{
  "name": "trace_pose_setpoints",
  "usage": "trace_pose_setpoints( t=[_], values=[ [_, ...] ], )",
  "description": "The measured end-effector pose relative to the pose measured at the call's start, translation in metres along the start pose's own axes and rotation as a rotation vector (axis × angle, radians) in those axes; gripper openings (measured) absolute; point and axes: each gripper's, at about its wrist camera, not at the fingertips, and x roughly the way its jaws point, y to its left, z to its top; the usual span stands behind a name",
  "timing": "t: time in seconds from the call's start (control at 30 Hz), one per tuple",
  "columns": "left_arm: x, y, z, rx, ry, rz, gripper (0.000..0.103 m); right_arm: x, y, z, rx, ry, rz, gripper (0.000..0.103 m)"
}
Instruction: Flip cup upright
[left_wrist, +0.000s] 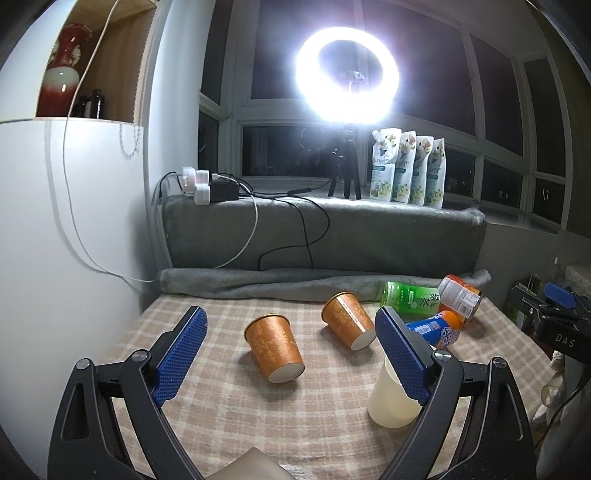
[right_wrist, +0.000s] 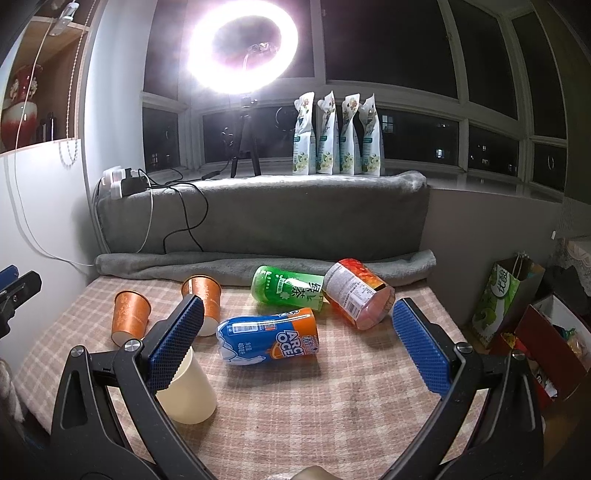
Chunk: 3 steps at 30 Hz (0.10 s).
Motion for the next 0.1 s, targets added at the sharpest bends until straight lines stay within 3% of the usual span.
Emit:
trace_pose_setpoints(
  t=[0.1],
  values=[
    [-0.002,0.0008,0.0004,0.002,-0.013,0.011,0.092,0.0011,0.0019,-0.0017,-0.004,0.003,-0.001,0.103]
  ],
)
